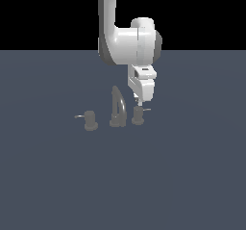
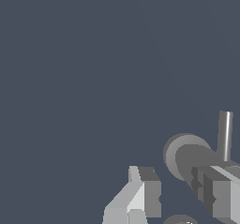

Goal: Turn on the faucet by rotating a designated handle.

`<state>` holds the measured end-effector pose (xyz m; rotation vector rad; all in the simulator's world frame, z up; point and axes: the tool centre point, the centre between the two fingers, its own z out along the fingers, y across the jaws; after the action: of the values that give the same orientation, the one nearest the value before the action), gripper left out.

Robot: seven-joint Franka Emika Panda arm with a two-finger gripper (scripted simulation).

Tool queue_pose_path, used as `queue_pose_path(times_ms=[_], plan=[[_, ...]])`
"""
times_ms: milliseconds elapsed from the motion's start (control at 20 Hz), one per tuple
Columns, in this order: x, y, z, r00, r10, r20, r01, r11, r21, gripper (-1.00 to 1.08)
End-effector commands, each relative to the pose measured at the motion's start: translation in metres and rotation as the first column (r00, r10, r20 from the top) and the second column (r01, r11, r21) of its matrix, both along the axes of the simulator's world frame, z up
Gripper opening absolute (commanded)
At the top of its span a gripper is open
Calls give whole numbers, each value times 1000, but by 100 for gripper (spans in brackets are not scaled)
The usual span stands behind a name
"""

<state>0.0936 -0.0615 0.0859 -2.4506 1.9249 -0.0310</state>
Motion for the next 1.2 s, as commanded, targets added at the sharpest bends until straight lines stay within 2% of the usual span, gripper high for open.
queue_pose_path(times_ms=[0,150,200,700,800,1150], plan=[[-11,-22,-22,999,-32,-31,32,999,-8,-100],[-11,-22,-22,999,-32,-31,32,999,-8,-100],[1,0,0,1000,-3,1,3,1000,1,-100],[-39,-47,-22,999,-32,-31,32,999,-7,-100],[-30,-37,-17,1000,-21,-17,21,1000,-4,-100],[-54,-41,-20,999,-27,-24,26,1000,-6,-100]])
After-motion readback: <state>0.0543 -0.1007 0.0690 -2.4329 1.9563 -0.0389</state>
